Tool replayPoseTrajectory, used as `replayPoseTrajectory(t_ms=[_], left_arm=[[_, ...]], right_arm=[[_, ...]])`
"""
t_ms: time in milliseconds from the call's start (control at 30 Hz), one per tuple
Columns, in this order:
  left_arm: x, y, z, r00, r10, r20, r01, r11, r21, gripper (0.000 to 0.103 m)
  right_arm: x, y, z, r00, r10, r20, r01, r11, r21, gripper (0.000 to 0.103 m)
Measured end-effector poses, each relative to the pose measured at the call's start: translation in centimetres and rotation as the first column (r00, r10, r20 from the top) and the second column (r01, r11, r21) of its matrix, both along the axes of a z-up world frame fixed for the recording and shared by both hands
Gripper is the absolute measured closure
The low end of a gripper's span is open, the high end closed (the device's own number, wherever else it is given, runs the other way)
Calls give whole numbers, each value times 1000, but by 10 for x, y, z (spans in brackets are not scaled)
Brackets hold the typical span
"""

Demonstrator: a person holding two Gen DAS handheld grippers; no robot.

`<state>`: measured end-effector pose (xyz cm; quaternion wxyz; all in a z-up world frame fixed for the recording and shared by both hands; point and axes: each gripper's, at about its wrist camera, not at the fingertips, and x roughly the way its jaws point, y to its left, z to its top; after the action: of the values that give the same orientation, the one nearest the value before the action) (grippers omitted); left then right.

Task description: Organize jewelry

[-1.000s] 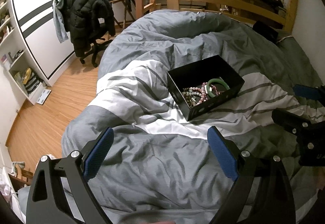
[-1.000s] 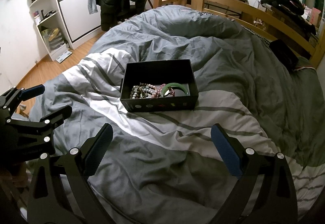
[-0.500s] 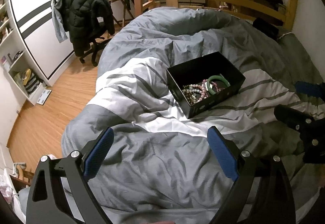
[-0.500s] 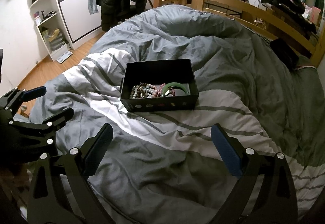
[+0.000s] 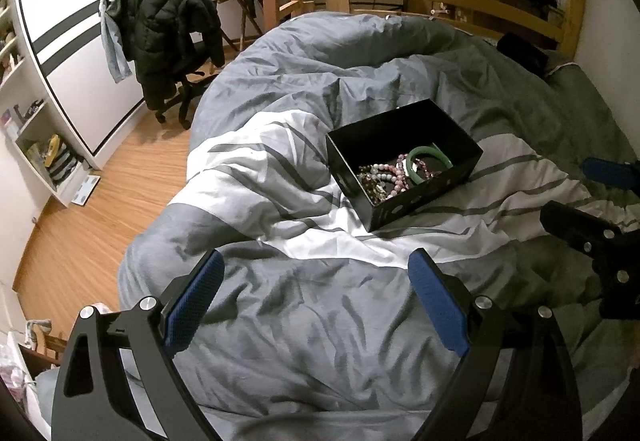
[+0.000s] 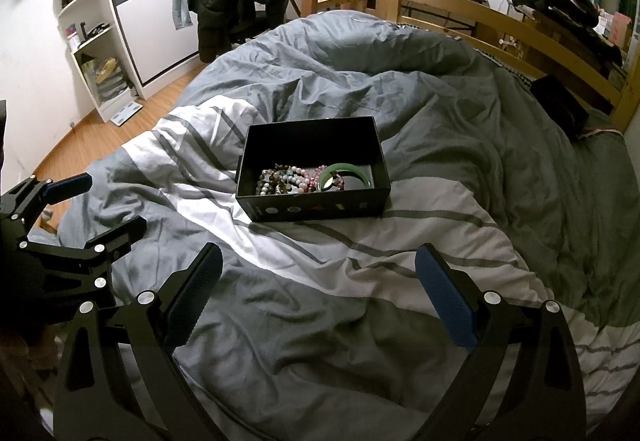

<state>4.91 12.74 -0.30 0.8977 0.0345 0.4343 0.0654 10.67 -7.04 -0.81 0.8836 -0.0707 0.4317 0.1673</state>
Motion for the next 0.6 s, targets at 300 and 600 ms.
replayPoseTrajectory(t_ms=[300,600], left_arm=[[0,-4,-2,1000,-9,-7,9,1000,0,11],[0,0,-1,1000,-5,-9,5,1000,-14,11]], right_arm=[[1,0,0,1000,0,-1,0,1000,1,7],[3,0,0,1000,3,-6,-3,1000,1,7]])
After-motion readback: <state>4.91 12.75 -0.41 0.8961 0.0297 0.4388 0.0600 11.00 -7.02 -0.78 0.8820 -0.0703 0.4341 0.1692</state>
